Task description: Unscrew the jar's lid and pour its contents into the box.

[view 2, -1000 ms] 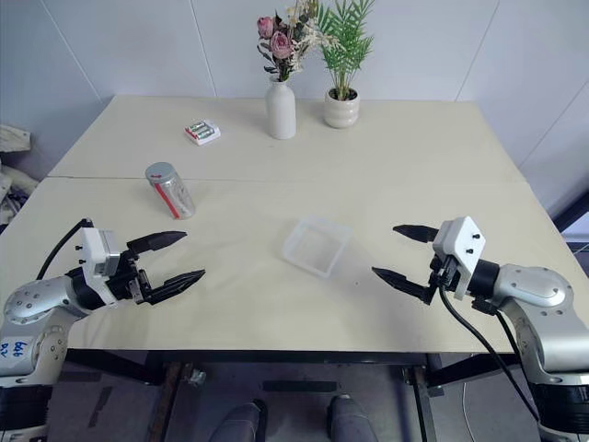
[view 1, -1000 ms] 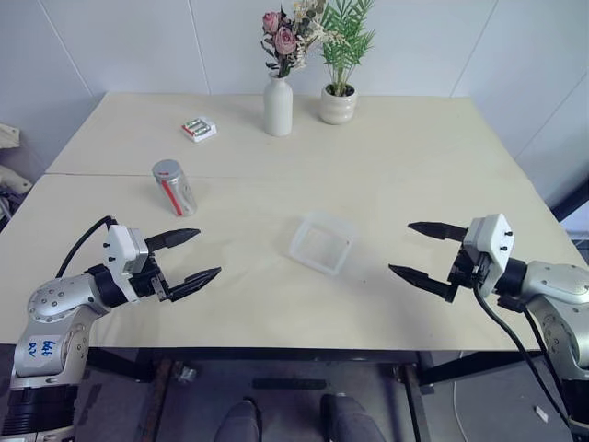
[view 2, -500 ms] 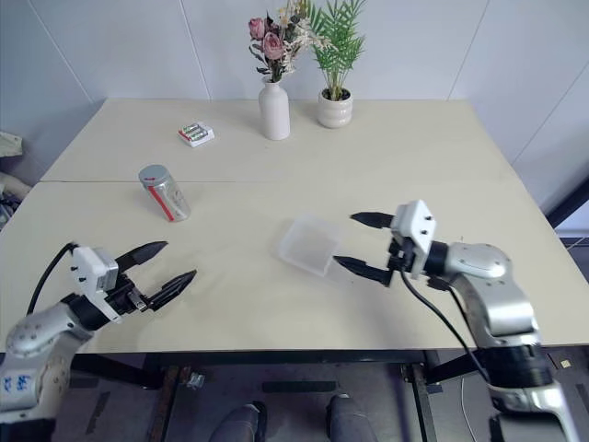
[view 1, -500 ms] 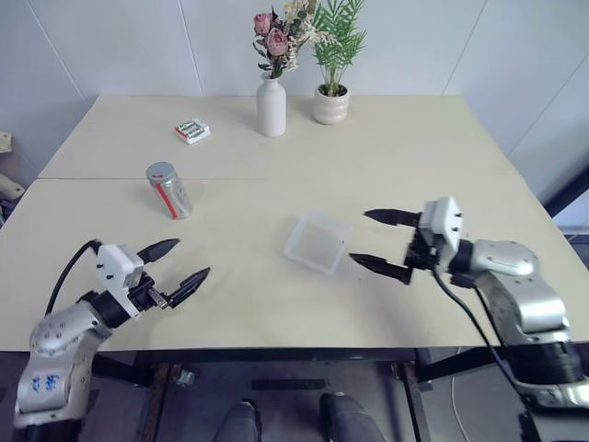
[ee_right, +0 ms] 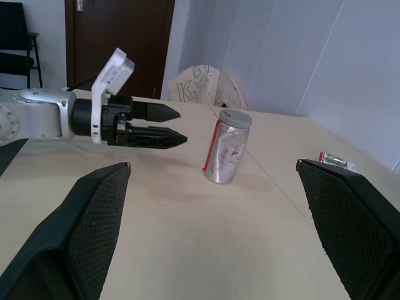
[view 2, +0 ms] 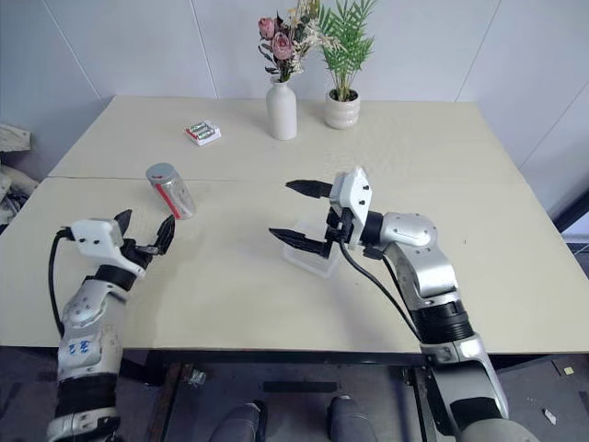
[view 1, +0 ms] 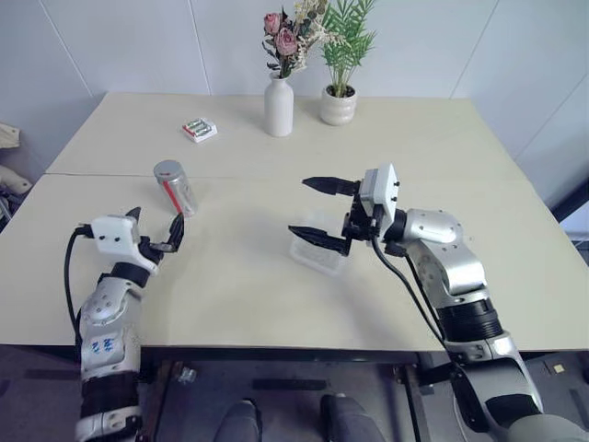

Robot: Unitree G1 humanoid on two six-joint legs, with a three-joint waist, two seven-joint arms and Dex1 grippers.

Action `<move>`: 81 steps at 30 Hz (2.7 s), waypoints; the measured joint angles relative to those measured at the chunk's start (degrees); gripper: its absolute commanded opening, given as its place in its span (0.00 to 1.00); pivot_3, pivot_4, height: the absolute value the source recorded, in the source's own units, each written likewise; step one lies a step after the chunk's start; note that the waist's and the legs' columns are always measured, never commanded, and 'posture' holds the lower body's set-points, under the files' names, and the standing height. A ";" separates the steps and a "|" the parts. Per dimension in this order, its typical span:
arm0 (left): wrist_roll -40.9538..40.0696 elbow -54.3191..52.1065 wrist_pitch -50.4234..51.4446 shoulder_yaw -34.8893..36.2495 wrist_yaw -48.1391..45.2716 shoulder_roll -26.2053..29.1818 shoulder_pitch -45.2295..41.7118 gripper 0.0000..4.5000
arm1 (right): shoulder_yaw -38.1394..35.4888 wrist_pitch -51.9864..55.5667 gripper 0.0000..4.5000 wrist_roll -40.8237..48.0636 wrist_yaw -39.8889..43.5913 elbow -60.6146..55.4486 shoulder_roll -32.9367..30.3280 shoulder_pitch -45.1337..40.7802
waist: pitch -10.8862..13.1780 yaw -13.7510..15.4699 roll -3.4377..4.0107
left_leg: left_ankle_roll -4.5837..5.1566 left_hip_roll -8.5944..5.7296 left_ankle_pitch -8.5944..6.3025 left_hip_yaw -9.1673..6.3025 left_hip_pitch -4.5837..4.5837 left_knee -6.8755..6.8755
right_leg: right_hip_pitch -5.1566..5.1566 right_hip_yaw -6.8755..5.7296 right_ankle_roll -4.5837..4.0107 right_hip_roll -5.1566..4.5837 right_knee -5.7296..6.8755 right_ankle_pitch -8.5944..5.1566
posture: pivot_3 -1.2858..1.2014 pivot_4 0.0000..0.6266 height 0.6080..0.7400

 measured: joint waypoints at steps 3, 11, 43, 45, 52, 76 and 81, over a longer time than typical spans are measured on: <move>1.41 5.58 -2.22 -1.01 1.30 0.03 -4.54 0.99 | 0.01 -1.24 1.00 -0.57 -0.40 1.77 0.68 -1.72 | -0.02 0.01 -0.01 | -0.01 0.00 -0.01 0.00 -0.31 0.00 | -0.35 0.00 0.03 -0.01 0.04 0.01 | 0.52 0.24 1.00; 4.23 21.63 -7.60 -2.37 2.27 1.62 -14.11 0.99 | 0.00 -2.73 1.00 -1.35 -0.59 3.68 1.60 -2.10 | -0.02 -0.01 -0.02 | -0.02 -0.02 0.00 0.05 -0.54 0.02 | -0.68 0.02 0.04 -0.01 0.22 0.02 | 0.52 0.24 1.00; 7.81 50.14 -20.09 -5.13 4.06 5.11 -28.45 0.43 | -0.31 -2.48 1.00 -1.35 -4.10 0.76 1.14 0.63 | -0.02 0.00 -0.03 | -0.04 -0.03 0.03 0.06 -0.51 0.08 | -0.71 0.02 0.05 0.01 0.45 0.01 | 0.52 0.24 1.00; 7.81 50.06 -20.11 -5.18 3.84 5.14 -28.41 0.43 | -0.31 -2.48 1.00 -1.35 -4.19 0.76 1.14 0.63 | -0.02 -0.01 -0.03 | -0.04 -0.02 0.03 0.06 -0.52 0.08 | -0.72 0.02 0.05 0.02 0.46 0.01 | 0.52 0.24 1.00; 2.12 33.63 -17.09 -6.88 -10.52 4.49 -22.87 0.43 | -0.32 -0.45 1.00 -0.89 -4.37 -1.28 0.97 1.13 | -0.02 -0.07 -0.02 | -0.06 -0.01 0.04 0.08 -0.53 0.04 | -0.73 0.05 0.04 0.01 0.46 0.01 | 0.52 0.24 1.00; -12.13 -3.71 12.92 -17.44 -38.33 8.10 -8.57 0.43 | 8.23 32.45 1.00 -1.27 -22.56 -21.23 6.56 -1.25 | -0.02 -1.41 -0.03 | -0.04 0.00 0.16 -0.01 -0.46 0.01 | -0.81 0.06 -0.16 0.03 0.75 -0.11 | 0.52 0.24 1.00; -12.03 -3.71 13.30 -17.64 -38.99 7.98 -8.58 0.43 | 8.26 33.31 1.00 -2.11 -24.76 -19.99 7.26 -1.24 | -0.02 -1.44 -0.02 | -0.04 0.00 0.16 -0.01 -0.45 0.02 | -0.81 0.06 -0.17 0.04 0.77 -0.11 | 0.52 0.24 1.00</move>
